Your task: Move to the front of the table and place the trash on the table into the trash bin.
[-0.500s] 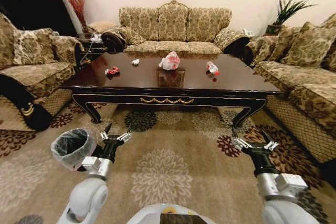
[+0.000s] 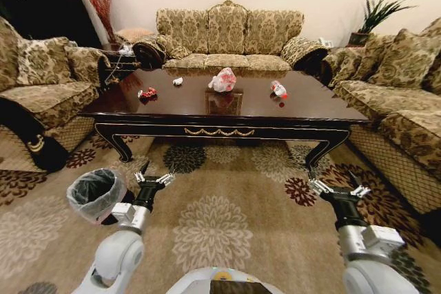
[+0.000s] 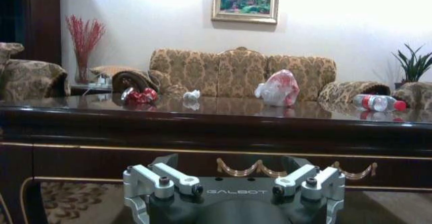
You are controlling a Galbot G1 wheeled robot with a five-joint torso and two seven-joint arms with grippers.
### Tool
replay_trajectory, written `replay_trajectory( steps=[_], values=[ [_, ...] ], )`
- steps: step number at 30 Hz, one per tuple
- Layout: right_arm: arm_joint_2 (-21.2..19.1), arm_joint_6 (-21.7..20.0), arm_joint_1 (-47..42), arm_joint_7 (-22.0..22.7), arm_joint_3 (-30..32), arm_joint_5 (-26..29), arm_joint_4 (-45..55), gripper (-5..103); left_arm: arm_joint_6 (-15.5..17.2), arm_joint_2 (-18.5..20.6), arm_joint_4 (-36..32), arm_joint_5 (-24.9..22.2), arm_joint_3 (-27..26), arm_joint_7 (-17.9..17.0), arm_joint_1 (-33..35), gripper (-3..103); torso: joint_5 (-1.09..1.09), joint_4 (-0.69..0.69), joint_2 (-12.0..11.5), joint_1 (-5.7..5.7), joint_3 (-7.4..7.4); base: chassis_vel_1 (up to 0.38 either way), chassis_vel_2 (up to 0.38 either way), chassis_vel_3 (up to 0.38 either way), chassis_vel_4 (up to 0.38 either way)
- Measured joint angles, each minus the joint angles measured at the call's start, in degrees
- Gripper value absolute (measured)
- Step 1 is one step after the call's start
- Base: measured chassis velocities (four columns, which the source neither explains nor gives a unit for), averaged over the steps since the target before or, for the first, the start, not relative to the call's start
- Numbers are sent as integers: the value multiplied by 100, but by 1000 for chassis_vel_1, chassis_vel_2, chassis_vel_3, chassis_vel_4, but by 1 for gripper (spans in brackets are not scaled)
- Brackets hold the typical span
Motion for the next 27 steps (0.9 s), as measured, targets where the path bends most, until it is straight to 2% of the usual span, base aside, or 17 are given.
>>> replay_trajectory(
  steps=[7,18,27],
  values=[
    [-14,-139,34,59,14,191,43,100,-44,-23,18,39,51,4,-8,100,0,0,0,0,0,0,0,0,0],
    [2,-204,34,102,-85,-247,76,100,-96,-34,-93,186,147,11,17,100,0,0,0,0,0,0,0,0,0],
    [27,-136,33,64,-95,-458,49,100,-109,-61,-165,242,174,38,61,100,1,-1,0,0,0,111,113,-118,-129]
  ],
)
